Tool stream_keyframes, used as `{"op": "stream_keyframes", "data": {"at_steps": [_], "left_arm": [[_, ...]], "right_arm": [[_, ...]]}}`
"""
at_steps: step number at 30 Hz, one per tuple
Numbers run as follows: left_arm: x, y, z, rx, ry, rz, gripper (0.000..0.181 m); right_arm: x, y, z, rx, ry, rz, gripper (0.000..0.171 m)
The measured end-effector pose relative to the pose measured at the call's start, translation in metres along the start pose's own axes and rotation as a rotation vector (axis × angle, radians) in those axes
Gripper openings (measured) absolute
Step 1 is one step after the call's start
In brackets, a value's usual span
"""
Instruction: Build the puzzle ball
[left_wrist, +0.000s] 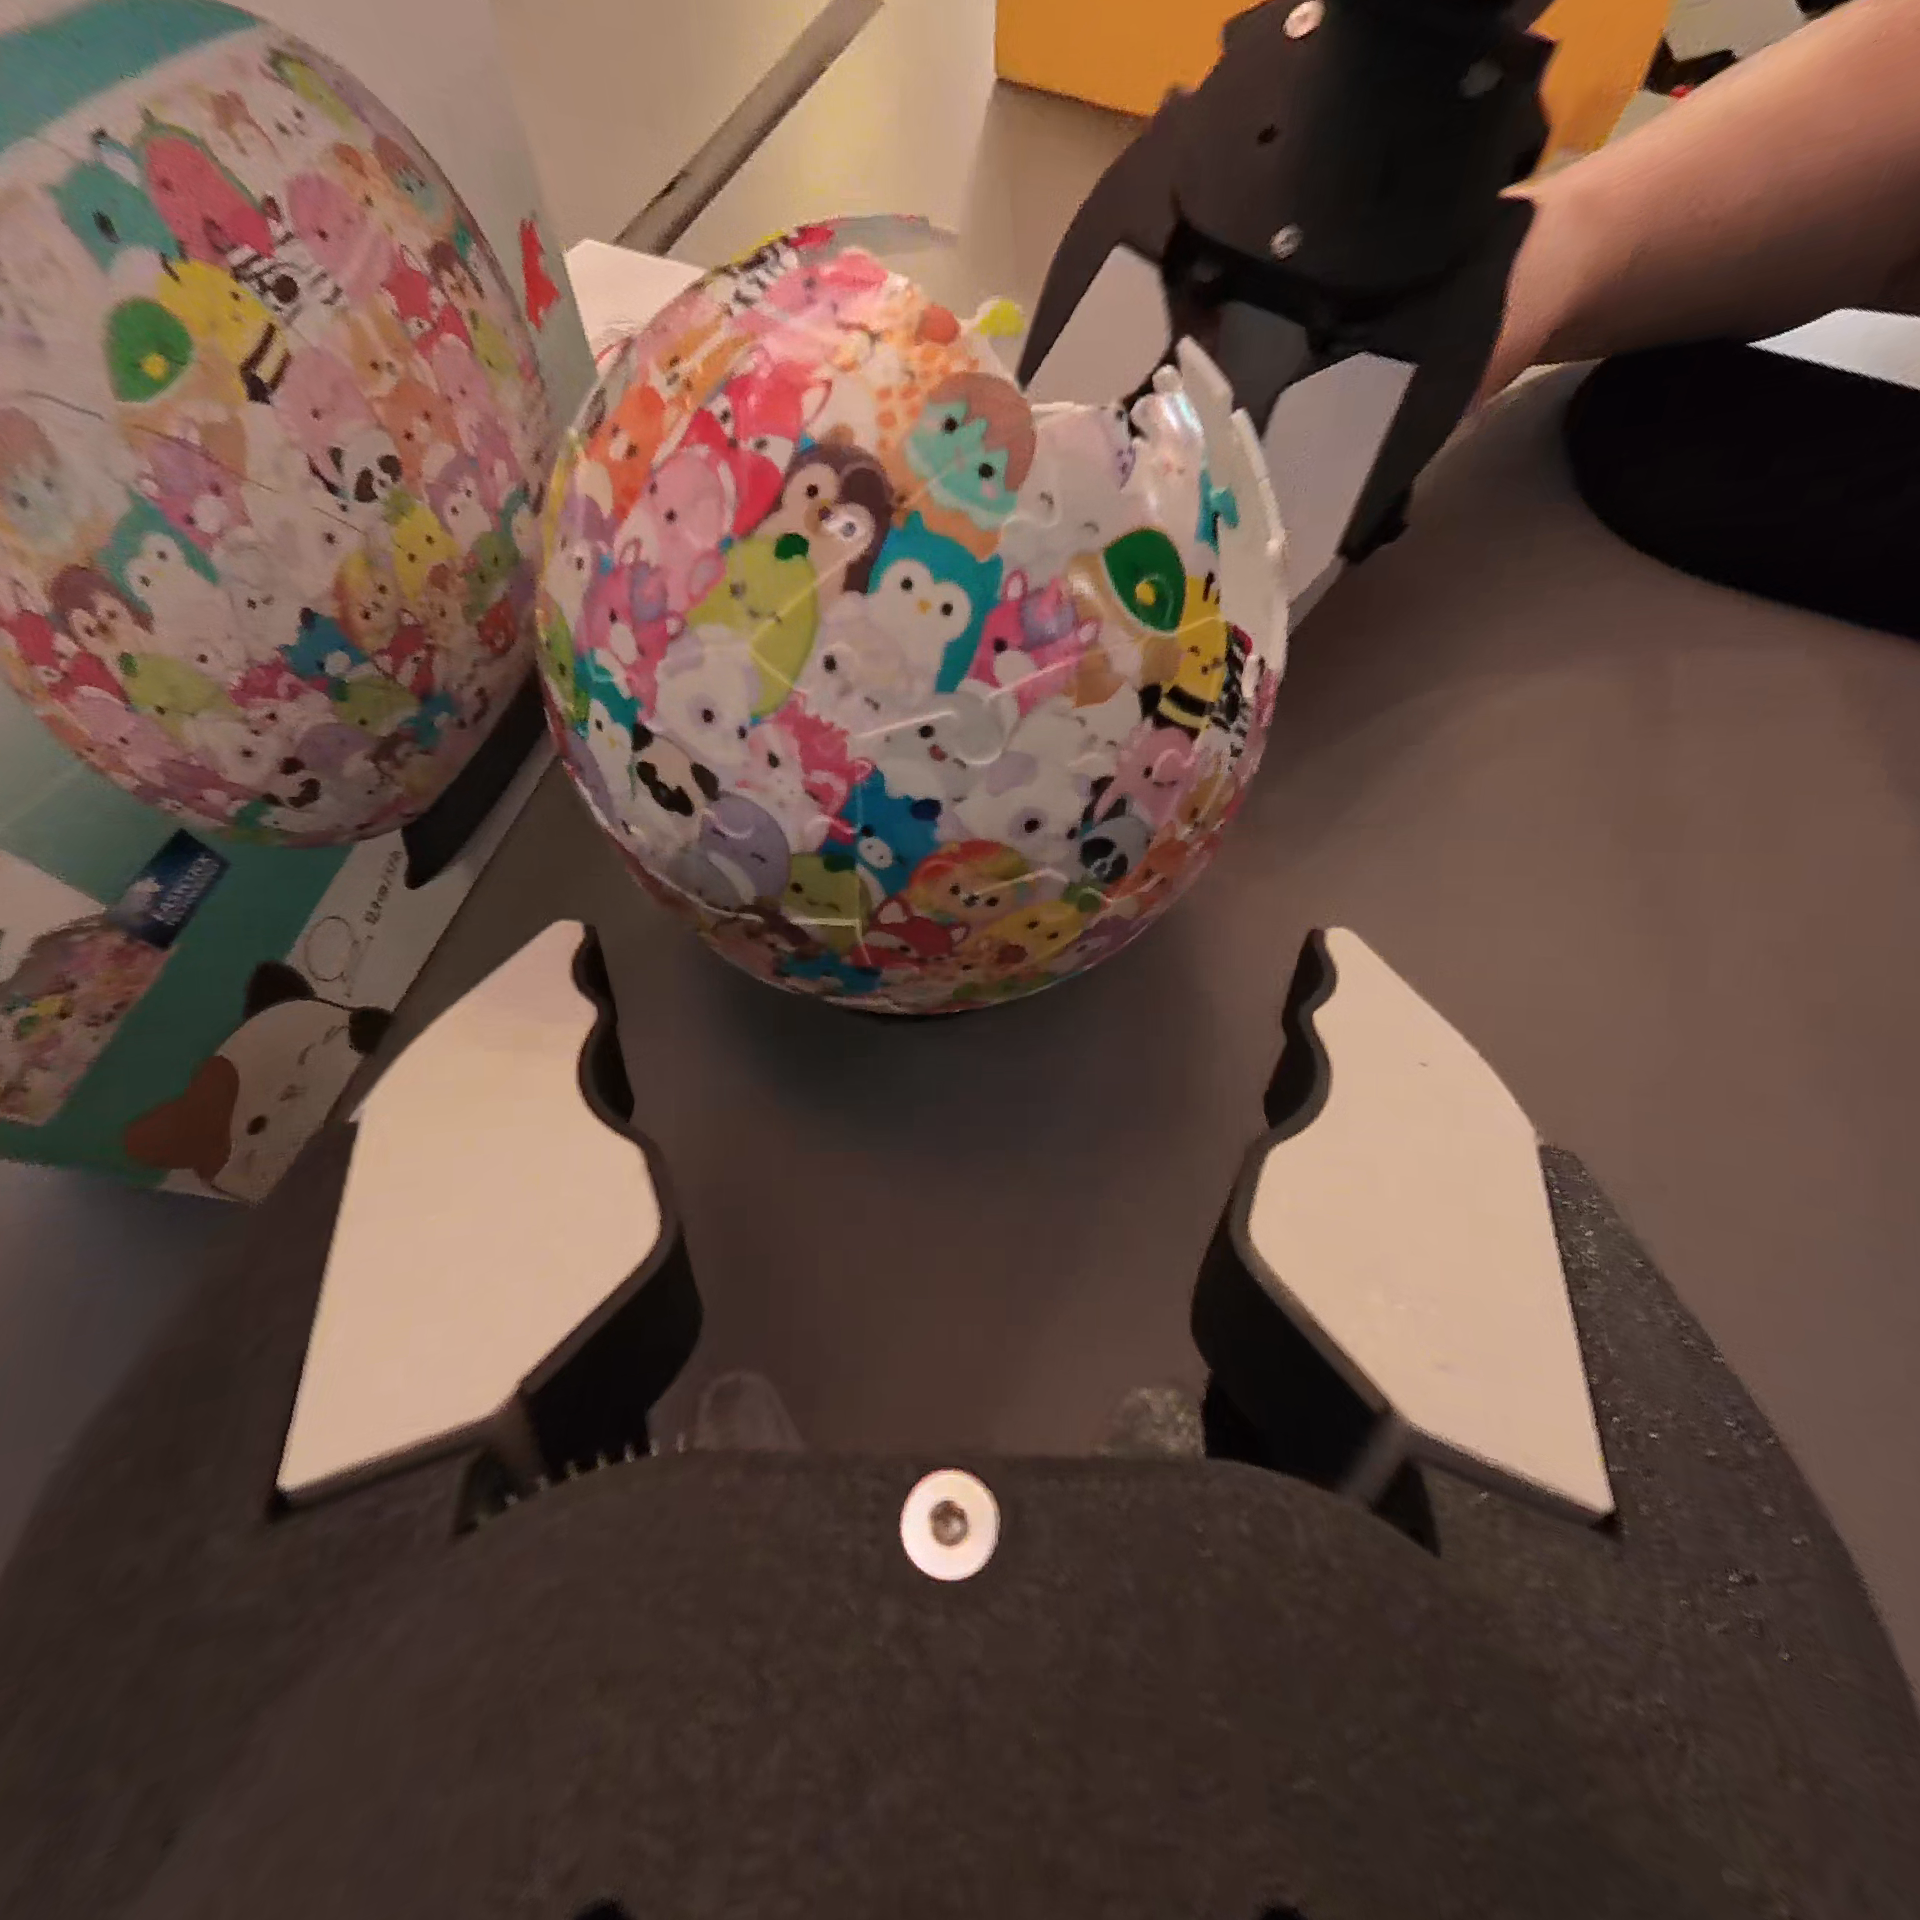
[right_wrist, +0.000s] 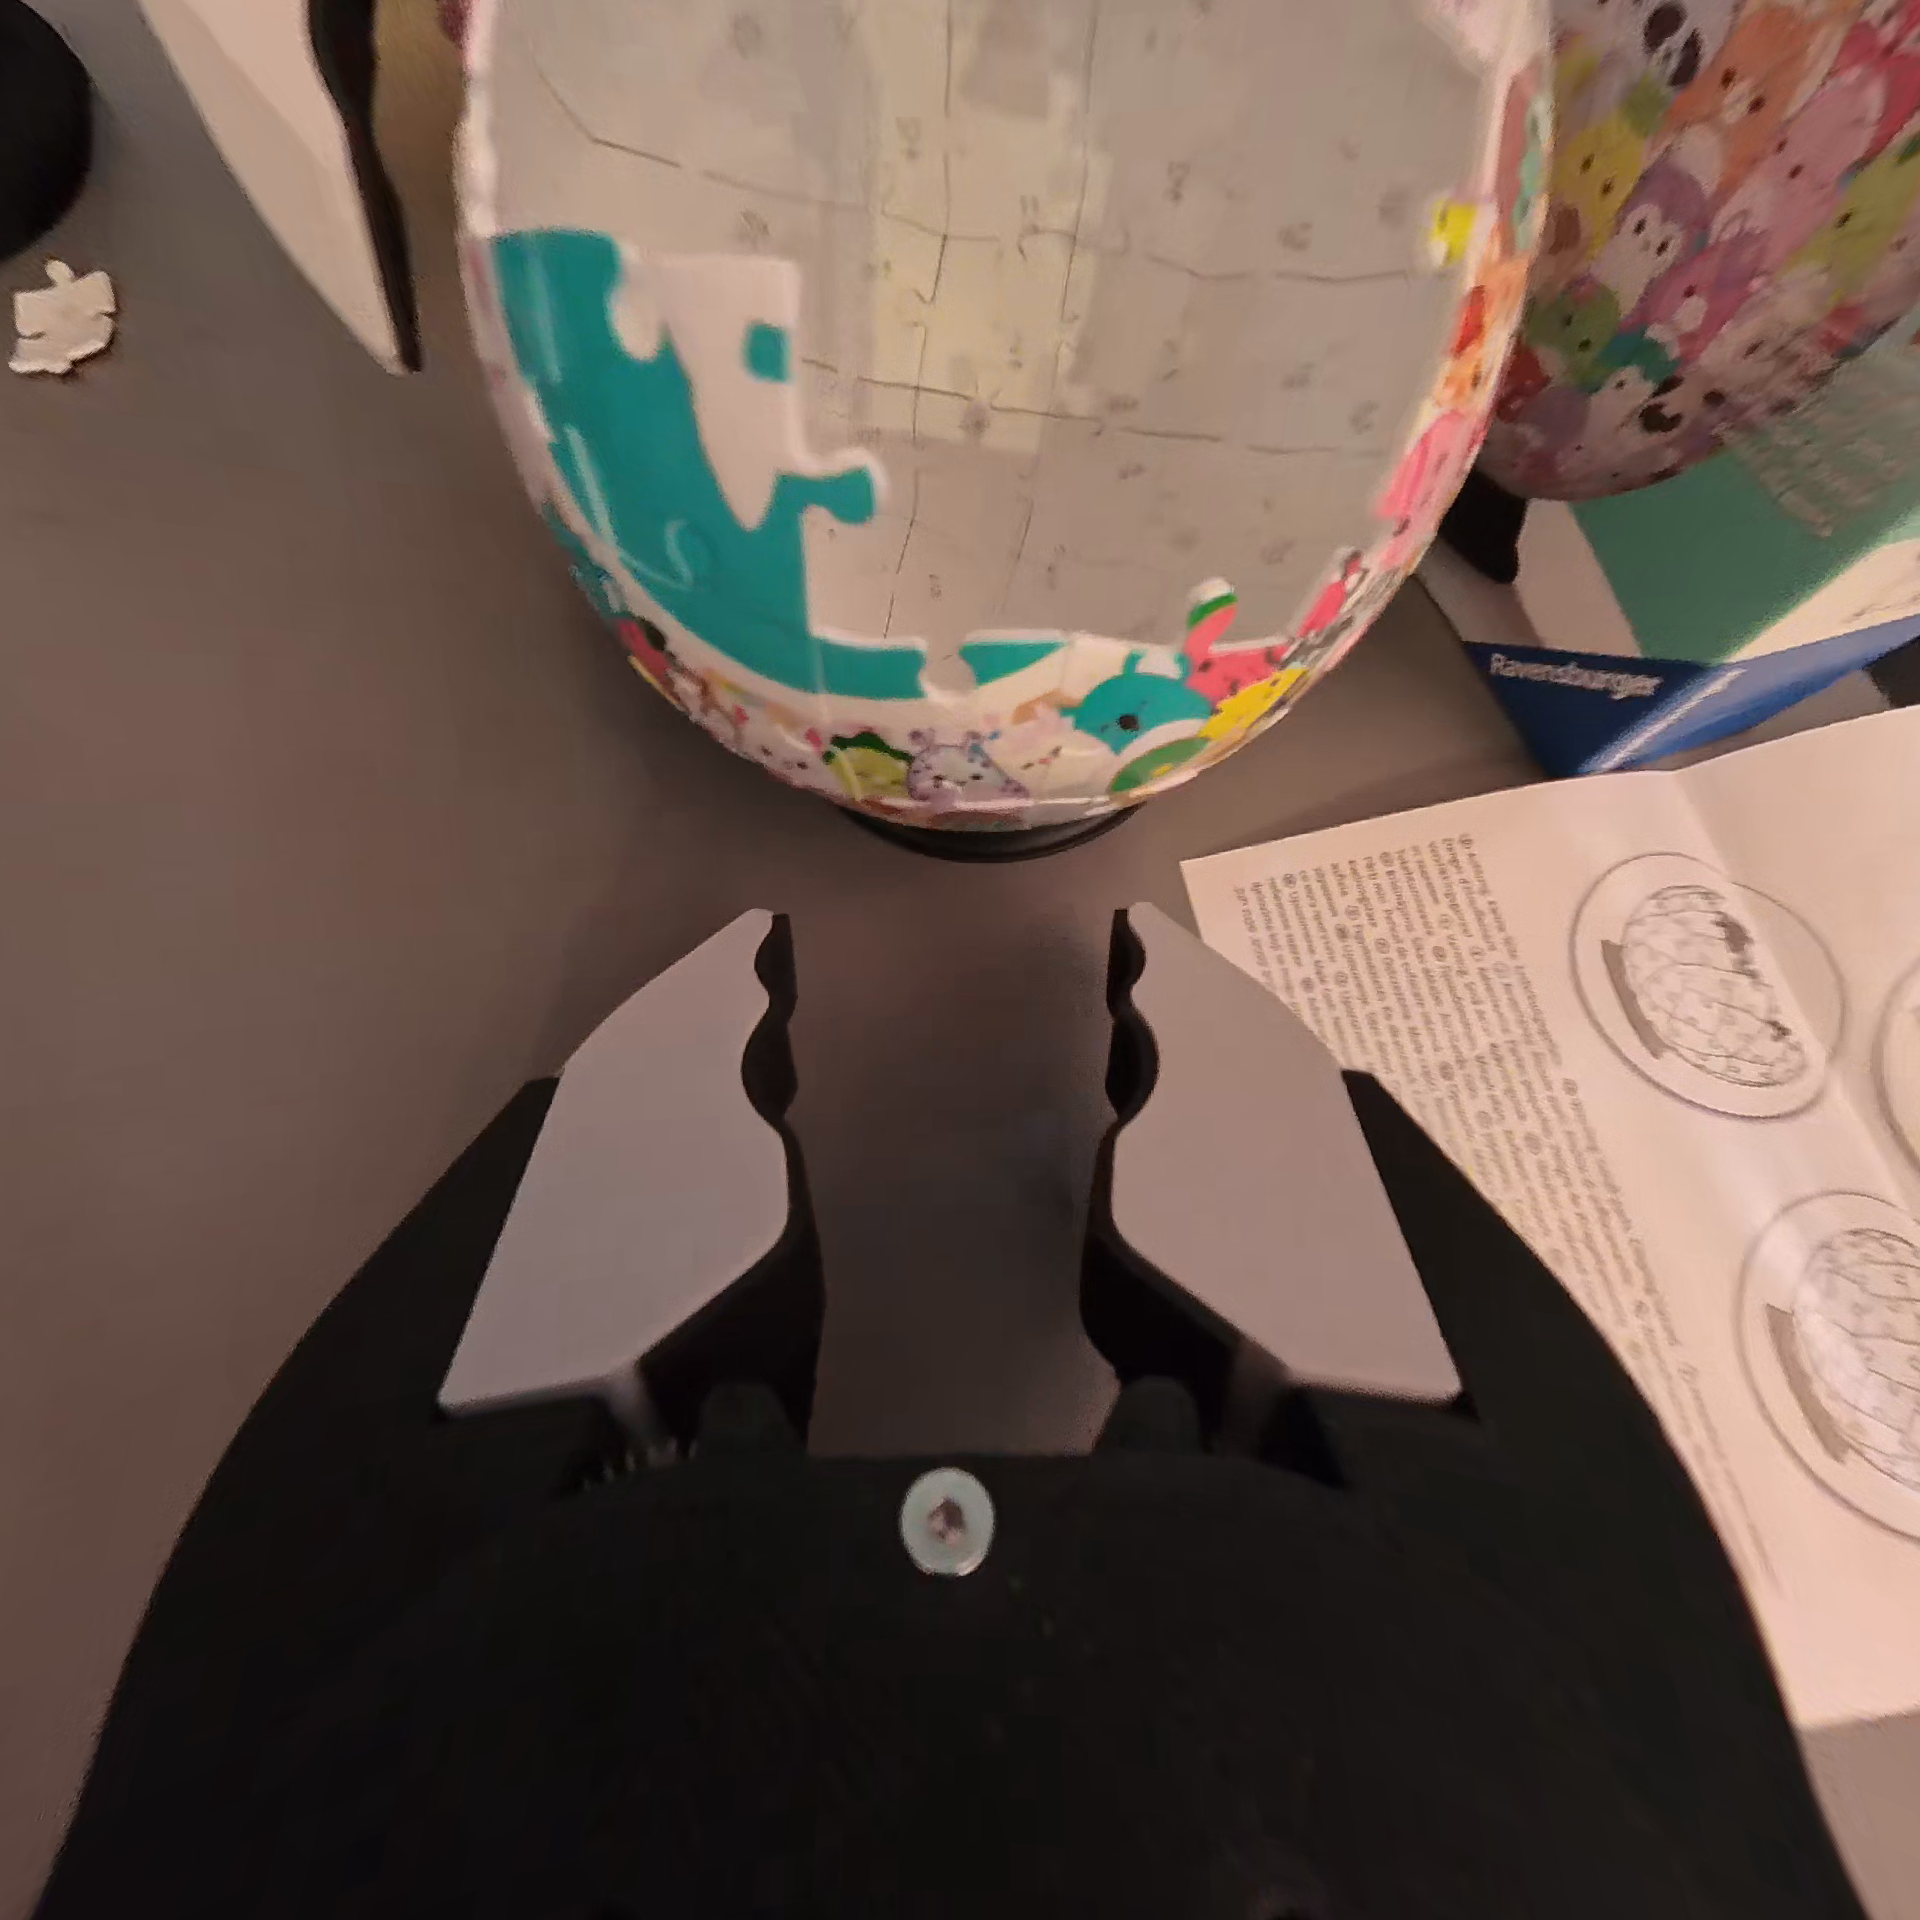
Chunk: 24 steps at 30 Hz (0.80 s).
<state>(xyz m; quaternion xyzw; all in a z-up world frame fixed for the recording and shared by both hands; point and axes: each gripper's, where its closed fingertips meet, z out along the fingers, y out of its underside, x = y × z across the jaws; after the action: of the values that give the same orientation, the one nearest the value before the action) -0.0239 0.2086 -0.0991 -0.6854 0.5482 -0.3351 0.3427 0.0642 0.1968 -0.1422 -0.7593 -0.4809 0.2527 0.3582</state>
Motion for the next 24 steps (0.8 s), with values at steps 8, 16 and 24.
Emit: {"op": "stream_keyframes", "data": {"at_steps": [8, 16, 24], "left_arm": [[0.006, 0.002, 0.006, 0.009, 0.025, 0.005, 0.119], [0.009, 0.003, 0.007, 0.000, 0.022, -0.010, 0.120], [0.021, 0.008, 0.002, -0.023, 0.011, -0.017, 0.121]], "right_arm": [[0.005, -0.007, 0.014, 0.013, -0.033, 0.036, 0.060], [-0.003, -0.007, 0.022, -0.027, -0.074, -0.005, 0.061], [-0.012, -0.004, 0.022, -0.050, -0.111, -0.051, 0.062]]}}
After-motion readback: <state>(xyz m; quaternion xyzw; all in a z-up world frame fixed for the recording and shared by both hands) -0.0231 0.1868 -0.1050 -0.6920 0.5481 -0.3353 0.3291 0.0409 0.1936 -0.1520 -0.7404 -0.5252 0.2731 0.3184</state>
